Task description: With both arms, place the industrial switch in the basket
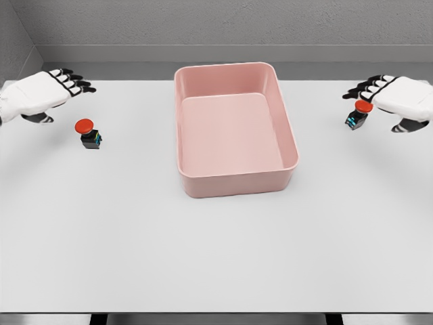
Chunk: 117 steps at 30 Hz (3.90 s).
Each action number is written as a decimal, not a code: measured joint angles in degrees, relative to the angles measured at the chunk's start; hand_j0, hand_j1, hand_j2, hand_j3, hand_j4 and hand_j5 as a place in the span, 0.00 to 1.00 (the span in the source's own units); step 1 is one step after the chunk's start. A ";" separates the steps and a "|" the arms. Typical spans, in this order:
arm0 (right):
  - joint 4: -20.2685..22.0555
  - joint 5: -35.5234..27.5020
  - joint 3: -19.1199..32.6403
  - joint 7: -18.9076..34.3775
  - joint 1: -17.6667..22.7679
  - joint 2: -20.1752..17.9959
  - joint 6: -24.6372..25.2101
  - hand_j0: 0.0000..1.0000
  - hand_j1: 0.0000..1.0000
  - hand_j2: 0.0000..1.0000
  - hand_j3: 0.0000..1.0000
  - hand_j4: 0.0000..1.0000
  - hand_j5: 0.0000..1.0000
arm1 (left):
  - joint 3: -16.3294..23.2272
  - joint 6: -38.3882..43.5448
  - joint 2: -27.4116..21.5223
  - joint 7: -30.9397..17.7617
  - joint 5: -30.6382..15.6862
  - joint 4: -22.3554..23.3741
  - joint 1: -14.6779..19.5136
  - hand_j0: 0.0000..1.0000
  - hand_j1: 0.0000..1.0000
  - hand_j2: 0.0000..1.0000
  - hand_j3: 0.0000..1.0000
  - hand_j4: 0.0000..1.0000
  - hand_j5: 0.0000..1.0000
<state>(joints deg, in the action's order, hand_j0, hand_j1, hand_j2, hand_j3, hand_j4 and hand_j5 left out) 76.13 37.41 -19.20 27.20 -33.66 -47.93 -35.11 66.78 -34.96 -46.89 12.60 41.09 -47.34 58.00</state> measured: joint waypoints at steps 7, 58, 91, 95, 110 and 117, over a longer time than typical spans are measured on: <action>-9.66 2.61 -6.27 0.68 -8.44 5.17 0.04 1.00 1.00 1.00 1.00 1.00 1.00 | 5.42 0.01 0.06 0.02 0.10 -1.57 1.50 1.00 1.00 1.00 1.00 1.00 1.00; -35.88 7.94 -3.33 1.22 -14.94 18.13 -0.02 1.00 1.00 1.00 1.00 1.00 1.00 | 16.09 0.01 1.54 -1.27 -10.38 -2.04 3.88 1.00 1.00 1.00 1.00 1.00 1.00; -36.52 8.41 -0.40 1.85 -14.77 18.09 -0.03 0.54 0.54 0.54 0.54 0.54 0.54 | 18.34 0.02 1.54 -1.32 -10.19 -3.03 5.82 0.40 0.40 0.40 0.40 0.40 0.40; -36.56 8.36 -0.19 2.00 -14.77 18.17 -0.02 0.48 0.48 0.48 0.48 0.48 0.48 | 18.18 0.03 1.67 -1.28 -10.22 -3.03 7.75 0.40 0.40 0.40 0.40 0.40 0.40; -35.30 7.72 0.74 2.80 -17.23 17.78 -0.05 0.42 0.42 0.42 0.42 0.42 0.42 | 17.09 0.04 3.18 -0.11 -11.45 -4.10 11.96 0.40 0.40 0.40 0.40 0.40 0.40; -28.92 6.79 -0.41 2.27 -17.14 15.72 -0.09 0.43 0.43 0.43 0.43 0.43 0.43 | 16.60 0.03 4.74 1.07 -12.32 -4.57 13.19 0.40 0.40 0.40 0.40 0.40 0.40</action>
<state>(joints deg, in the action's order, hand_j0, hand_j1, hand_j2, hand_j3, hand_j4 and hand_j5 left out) 47.21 44.20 -19.61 29.47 -50.80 -32.21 -35.20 83.38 -34.93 -42.15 13.67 28.76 -51.90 71.19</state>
